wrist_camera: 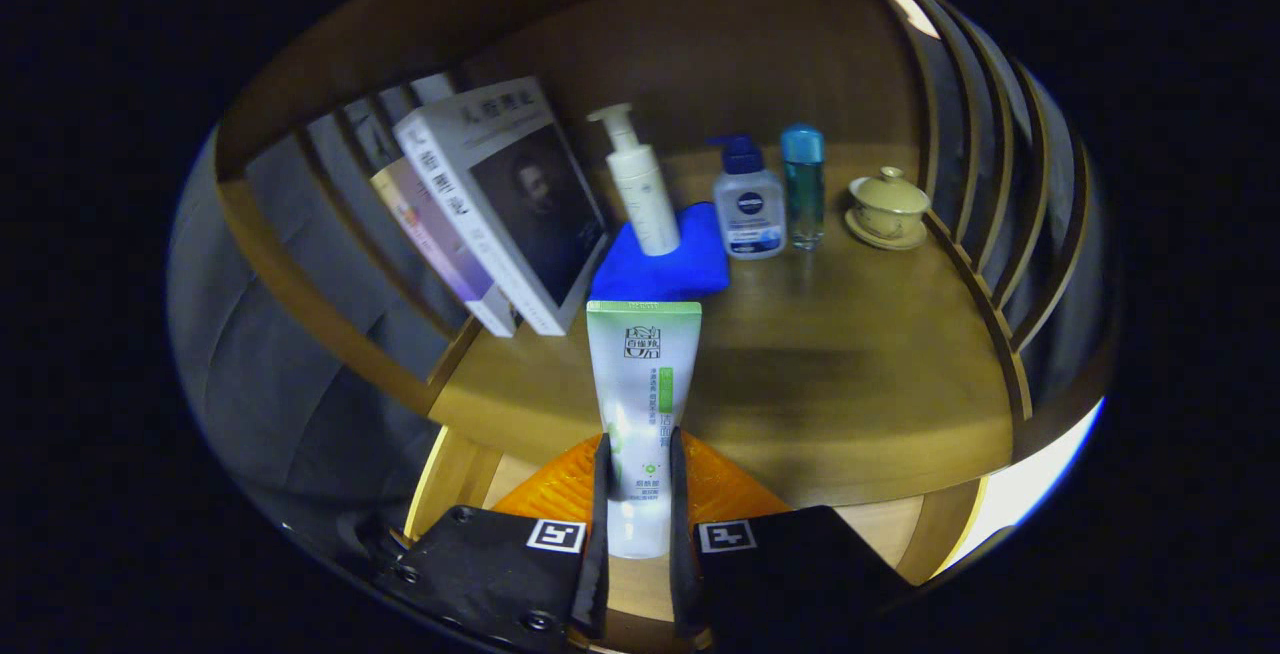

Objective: Pull open the drawer, take out the items inside it, and place them on the countertop above the cabinet.

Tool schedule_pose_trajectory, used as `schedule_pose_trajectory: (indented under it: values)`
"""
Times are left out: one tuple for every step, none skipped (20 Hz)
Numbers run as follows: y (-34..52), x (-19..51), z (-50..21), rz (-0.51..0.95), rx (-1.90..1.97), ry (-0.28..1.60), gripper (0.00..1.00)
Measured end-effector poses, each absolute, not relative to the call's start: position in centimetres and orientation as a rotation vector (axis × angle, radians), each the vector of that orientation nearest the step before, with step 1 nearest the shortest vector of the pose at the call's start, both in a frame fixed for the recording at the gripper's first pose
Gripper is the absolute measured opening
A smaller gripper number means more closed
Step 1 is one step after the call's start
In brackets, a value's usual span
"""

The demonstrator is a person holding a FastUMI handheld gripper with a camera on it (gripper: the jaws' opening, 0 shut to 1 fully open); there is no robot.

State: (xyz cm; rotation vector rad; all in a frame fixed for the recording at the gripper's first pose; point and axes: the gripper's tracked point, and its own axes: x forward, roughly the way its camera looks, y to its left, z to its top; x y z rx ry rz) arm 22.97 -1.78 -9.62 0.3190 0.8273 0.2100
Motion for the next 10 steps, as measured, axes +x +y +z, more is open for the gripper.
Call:
schedule_pose_trajectory:
  values:
    - [-2.4,23.5,-9.9,0.185,0.344,0.833,0.27]
    - [-3.0,23.9,-10.1,0.161,0.360,0.837,0.27]
    - [-3.4,24.4,-10.3,0.142,0.371,0.836,0.27]
    - [-3.7,24.9,-10.7,0.127,0.379,0.843,0.27]
    - [-3.9,25.1,-10.9,0.119,0.389,0.851,0.27]
    - [-4.3,25.1,-11.3,0.099,0.385,0.865,0.28]
    - [-4.4,25.5,-12.0,0.093,0.384,0.871,0.29]
    - [-4.4,25.7,-12.2,0.095,0.386,0.880,0.29]
    - [-4.3,25.8,-12.6,0.093,0.392,0.889,0.29]
    - [-4.4,26.0,-12.9,0.090,0.400,0.896,0.29]
